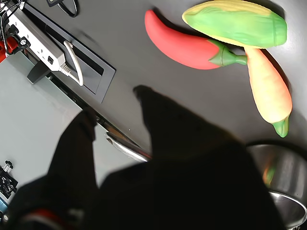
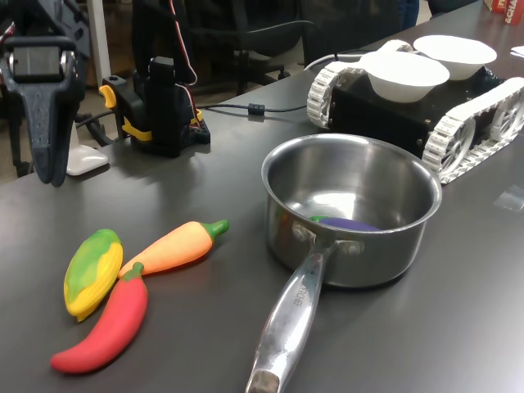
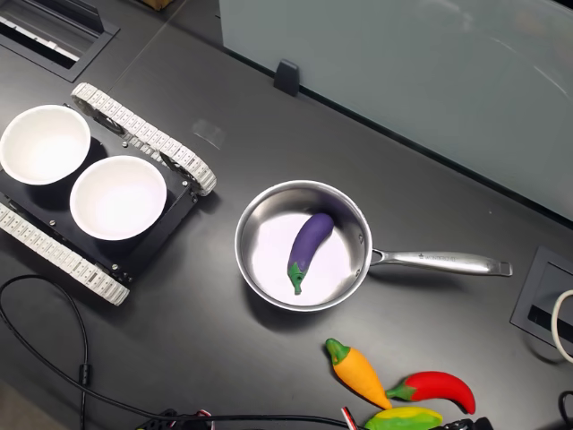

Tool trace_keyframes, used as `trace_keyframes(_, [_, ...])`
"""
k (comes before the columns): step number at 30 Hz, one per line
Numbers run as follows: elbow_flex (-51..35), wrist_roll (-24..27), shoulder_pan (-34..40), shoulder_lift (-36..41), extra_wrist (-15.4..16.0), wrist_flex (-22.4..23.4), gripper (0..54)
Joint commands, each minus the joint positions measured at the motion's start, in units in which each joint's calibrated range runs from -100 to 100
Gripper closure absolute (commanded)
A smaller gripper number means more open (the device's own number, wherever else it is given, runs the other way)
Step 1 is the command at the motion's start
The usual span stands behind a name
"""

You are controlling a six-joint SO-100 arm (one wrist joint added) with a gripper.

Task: Pick up the chilli and place them in the pan

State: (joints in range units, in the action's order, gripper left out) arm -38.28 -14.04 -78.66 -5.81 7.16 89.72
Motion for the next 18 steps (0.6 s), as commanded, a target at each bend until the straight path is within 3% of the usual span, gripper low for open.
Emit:
trace_keyframes(1, [-4.11, -0.10, -1.85, 0.37, 0.23, -4.38, 35.4])
trace_keyframes(8, [-0.20, 2.30, -2.65, -1.07, 0.23, -8.65, 32.2])
trace_keyframes(18, [2.07, 2.98, -2.65, -2.84, 0.23, -10.95, 30.3])
